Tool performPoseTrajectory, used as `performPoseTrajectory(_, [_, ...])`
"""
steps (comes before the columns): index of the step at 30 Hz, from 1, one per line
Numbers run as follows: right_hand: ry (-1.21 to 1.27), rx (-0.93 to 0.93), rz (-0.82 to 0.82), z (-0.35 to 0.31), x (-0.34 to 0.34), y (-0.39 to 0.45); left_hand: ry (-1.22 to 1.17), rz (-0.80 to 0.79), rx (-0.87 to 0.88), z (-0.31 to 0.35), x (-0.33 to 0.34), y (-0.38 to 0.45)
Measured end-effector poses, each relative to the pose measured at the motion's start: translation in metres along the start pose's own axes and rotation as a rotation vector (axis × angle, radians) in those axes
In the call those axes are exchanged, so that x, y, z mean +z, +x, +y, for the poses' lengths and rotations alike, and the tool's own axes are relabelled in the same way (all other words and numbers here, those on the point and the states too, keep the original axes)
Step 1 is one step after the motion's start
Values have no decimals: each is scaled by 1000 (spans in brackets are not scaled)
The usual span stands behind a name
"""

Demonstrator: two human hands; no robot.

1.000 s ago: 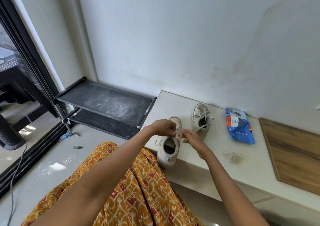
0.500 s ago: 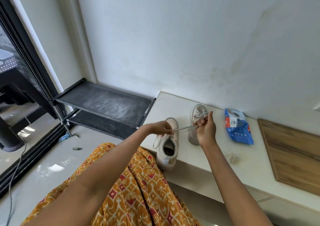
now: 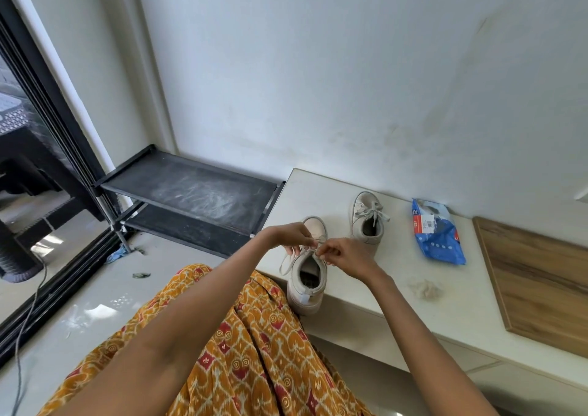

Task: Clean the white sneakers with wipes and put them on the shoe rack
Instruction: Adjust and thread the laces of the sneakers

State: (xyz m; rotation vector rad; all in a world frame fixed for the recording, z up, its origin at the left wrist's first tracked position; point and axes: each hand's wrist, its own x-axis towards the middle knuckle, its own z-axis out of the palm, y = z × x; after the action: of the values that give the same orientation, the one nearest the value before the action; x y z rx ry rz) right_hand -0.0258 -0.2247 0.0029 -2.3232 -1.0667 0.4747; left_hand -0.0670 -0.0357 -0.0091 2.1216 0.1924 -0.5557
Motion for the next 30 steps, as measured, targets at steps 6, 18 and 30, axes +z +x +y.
performPoseTrajectory(6, [401, 130, 132, 6, 18, 3, -76, -5, -22, -1, 1, -4])
performPoseTrajectory(18, [425, 109, 361, 7, 19, 9, 54, 252, 139, 1, 12, -14])
performPoseTrajectory(30, [507, 249, -44, 9, 17, 22, 275, 501, 269, -3, 31, -12])
